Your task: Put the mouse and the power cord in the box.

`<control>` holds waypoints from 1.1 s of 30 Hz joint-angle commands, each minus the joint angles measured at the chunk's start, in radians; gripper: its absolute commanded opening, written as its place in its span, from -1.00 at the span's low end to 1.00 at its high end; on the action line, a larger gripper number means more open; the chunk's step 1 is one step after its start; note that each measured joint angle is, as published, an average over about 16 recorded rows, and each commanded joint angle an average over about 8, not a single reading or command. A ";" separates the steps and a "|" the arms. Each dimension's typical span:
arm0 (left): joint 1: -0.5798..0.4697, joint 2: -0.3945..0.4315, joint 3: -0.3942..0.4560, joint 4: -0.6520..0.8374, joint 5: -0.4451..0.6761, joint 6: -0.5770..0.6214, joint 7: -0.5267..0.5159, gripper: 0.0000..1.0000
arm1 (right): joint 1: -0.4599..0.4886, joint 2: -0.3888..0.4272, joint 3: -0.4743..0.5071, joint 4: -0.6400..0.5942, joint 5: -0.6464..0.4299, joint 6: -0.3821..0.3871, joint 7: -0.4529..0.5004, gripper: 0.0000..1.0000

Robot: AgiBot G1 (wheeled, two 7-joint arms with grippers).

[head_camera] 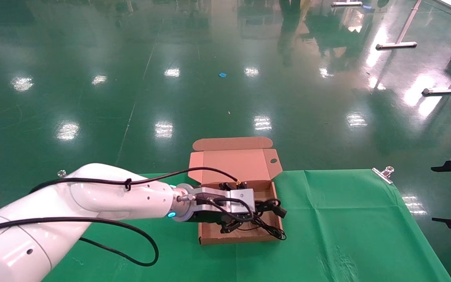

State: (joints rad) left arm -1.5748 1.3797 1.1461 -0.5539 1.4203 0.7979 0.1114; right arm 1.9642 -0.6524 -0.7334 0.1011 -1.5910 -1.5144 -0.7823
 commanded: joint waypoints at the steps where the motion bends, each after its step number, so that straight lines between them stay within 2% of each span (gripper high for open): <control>1: -0.002 -0.002 -0.006 0.000 0.000 0.005 0.003 1.00 | -0.001 -0.006 0.000 -0.002 -0.001 0.005 -0.002 1.00; 10: 0.033 -0.055 -0.073 -0.048 -0.049 0.057 -0.016 1.00 | -0.079 -0.004 0.039 0.101 0.074 0.008 0.083 1.00; 33: 0.226 -0.349 -0.400 -0.330 -0.314 0.321 -0.133 1.00 | -0.420 0.015 0.213 0.555 0.405 0.013 0.456 1.00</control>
State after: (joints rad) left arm -1.3489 1.0301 0.7456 -0.8837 1.1066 1.1194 -0.0217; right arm 1.5441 -0.6376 -0.5198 0.6569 -1.1861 -1.5018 -0.3265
